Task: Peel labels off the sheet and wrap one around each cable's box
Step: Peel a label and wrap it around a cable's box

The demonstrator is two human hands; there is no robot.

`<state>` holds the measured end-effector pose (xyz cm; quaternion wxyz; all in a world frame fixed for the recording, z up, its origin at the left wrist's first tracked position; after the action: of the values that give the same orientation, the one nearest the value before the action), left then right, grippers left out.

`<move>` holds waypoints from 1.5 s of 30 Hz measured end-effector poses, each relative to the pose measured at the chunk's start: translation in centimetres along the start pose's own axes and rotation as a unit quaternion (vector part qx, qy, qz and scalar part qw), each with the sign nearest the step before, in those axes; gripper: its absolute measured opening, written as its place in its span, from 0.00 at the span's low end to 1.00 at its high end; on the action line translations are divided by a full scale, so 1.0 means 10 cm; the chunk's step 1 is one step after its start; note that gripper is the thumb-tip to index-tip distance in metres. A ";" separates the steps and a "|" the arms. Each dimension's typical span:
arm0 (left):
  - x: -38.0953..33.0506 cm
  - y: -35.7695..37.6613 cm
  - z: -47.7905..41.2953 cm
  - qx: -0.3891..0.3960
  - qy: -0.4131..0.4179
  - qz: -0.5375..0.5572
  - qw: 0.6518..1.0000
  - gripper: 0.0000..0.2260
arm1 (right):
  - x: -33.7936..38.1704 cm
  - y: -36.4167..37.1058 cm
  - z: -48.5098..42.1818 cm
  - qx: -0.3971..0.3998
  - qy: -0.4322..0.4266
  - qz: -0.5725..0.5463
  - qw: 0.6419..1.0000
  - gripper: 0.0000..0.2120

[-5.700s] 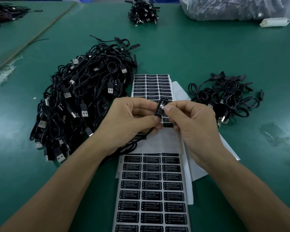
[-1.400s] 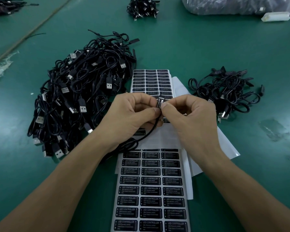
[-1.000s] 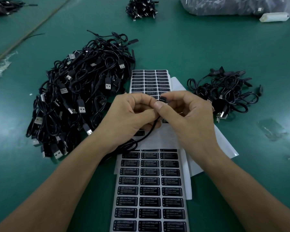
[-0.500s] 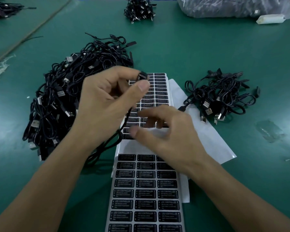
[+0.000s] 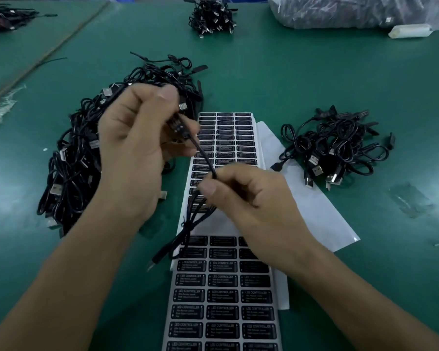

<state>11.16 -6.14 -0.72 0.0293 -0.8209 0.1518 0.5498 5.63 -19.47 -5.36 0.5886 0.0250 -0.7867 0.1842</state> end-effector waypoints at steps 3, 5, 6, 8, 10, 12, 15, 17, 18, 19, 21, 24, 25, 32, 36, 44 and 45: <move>0.06 -0.19 0.00 -0.073 -0.018 -0.002 0.997 0.14 | 0.00 -0.20 -0.01 -0.042 0.012 -0.003 0.999 0.08; 0.10 -0.31 0.02 -0.128 -0.036 0.000 0.991 0.16 | -0.01 -0.46 0.01 -0.108 0.021 0.003 0.994 0.11; 0.11 -0.37 0.03 -0.150 -0.039 -0.007 0.988 0.16 | -0.03 -0.62 0.05 -0.156 0.033 0.004 0.987 0.13; 0.11 -0.43 0.03 -0.177 -0.041 -0.028 0.983 0.15 | -0.09 -0.96 0.15 -0.256 0.067 0.008 0.964 0.15; 0.10 -0.46 0.04 -0.190 -0.039 -0.038 0.980 0.15 | -0.13 -1.26 0.28 -0.337 0.088 0.014 0.937 0.15; 0.09 -0.49 0.05 -0.200 -0.035 -0.043 0.978 0.15 | -0.12 -1.47 0.37 -0.383 0.100 0.057 0.917 0.22; 0.09 -0.52 0.05 -0.212 -0.033 -0.054 0.975 0.15 | -0.02 -1.57 0.46 -0.416 0.099 0.162 0.889 0.18; 0.09 -0.54 0.06 -0.220 -0.029 -0.067 0.973 0.15 | 0.03 -1.57 0.51 -0.443 0.086 0.198 0.870 0.11; 0.08 -0.55 0.06 -0.223 -0.025 -0.078 0.971 0.15 | 0.05 -1.53 0.50 -0.441 0.074 0.207 0.870 0.13; 0.07 -0.55 0.06 -0.225 -0.017 -0.093 0.970 0.15 | 0.09 -1.47 0.47 -0.428 0.056 0.219 0.875 0.13; 0.03 -0.55 0.05 -0.223 0.004 -0.130 0.966 0.13 | 0.14 -1.30 0.39 -0.384 0.021 0.224 0.895 0.08; -0.04 -0.52 0.04 -0.207 0.029 -0.247 0.946 0.08 | 0.16 -0.99 0.27 -0.298 0.002 0.225 0.928 0.06; -0.04 -0.50 0.03 -0.191 0.028 -0.302 0.934 0.05 | 0.15 -0.90 0.24 -0.269 -0.002 0.230 0.935 0.06; 0.03 -0.33 0.03 -0.100 -0.045 -0.693 0.713 0.15 | -0.15 -0.39 0.07 -0.078 0.043 0.246 0.965 0.04; 0.10 -0.49 0.02 -0.101 -0.112 -0.741 0.655 0.16 | -0.27 -0.30 0.05 -0.035 0.063 0.260 0.963 0.05; 0.14 -0.53 0.03 -0.097 -0.106 -0.741 0.656 0.09 | -0.31 -0.29 0.05 -0.030 0.074 0.261 0.962 0.05; 0.12 -0.51 0.03 -0.103 -0.095 -0.736 0.662 0.09 | -0.30 -0.29 0.05 -0.031 0.074 0.261 0.962 0.05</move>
<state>12.76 -1.45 -2.53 0.3543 -0.6060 -0.5631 0.4360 6.82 -22.86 -7.57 0.5776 -0.2128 -0.7254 0.3081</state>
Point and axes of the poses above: each hand's wrist, its own z-axis away from the middle knuckle, its own y-axis out of the palm, x = y × z, the point moved 8 cm from there along -z, towards the middle knuckle, and after that the axes turned 10 degrees about x, right-handed, at the moved point
